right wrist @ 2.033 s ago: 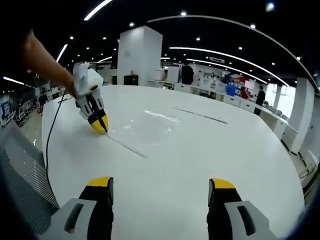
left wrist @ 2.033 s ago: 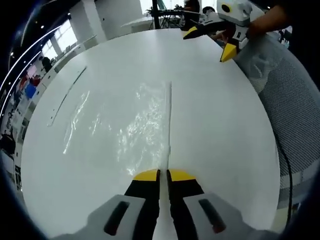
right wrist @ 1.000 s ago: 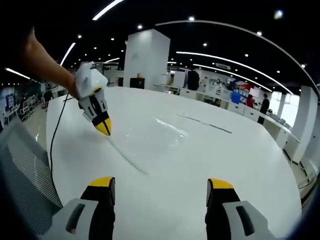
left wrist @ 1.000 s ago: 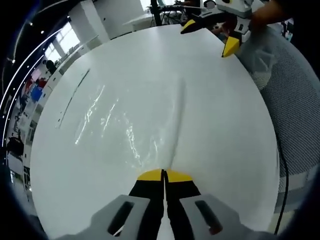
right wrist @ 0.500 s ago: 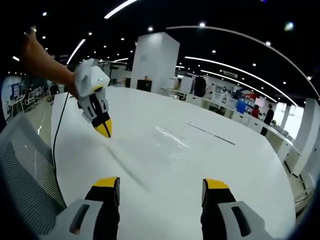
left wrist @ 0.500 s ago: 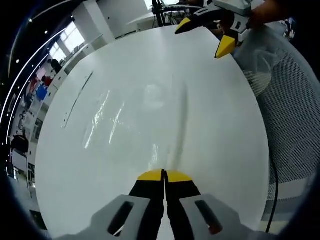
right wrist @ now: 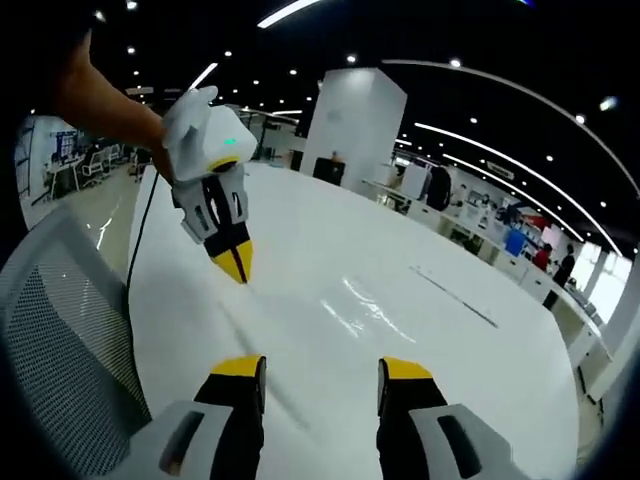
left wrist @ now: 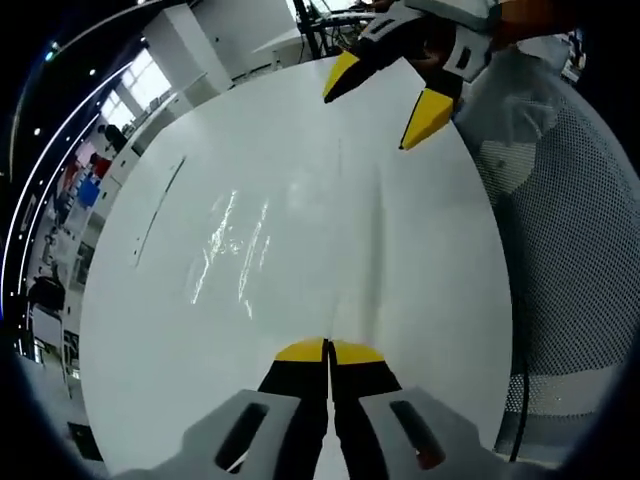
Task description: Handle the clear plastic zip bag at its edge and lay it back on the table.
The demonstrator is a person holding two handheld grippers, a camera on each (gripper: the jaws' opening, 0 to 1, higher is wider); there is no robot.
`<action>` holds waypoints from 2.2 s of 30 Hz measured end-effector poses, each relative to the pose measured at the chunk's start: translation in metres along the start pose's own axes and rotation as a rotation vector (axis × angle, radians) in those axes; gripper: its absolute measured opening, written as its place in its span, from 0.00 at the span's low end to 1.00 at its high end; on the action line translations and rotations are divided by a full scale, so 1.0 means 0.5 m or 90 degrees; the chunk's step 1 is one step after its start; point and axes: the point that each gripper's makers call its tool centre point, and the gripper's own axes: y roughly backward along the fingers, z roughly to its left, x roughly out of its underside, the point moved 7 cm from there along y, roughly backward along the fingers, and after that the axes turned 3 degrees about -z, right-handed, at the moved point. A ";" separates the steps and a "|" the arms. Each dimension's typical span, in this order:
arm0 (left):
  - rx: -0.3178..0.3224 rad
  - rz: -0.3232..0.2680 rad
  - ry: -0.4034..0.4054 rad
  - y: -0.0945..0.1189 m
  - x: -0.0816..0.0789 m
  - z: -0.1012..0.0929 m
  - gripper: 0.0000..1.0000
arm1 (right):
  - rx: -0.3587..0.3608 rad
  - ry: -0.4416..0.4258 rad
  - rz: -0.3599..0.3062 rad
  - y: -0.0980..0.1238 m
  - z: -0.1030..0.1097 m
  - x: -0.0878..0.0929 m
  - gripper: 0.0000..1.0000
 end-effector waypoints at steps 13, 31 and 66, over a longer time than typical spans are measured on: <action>-0.003 0.008 -0.031 0.022 -0.038 -0.052 0.00 | -0.061 0.053 0.009 -0.020 0.036 -0.019 0.26; 0.013 -0.024 -0.062 0.052 -0.080 -0.103 0.00 | -0.163 0.112 0.051 -0.035 0.097 -0.017 0.06; 0.033 -0.089 -0.202 0.040 -0.107 -0.104 0.00 | -0.179 0.202 0.045 -0.023 0.109 -0.033 0.00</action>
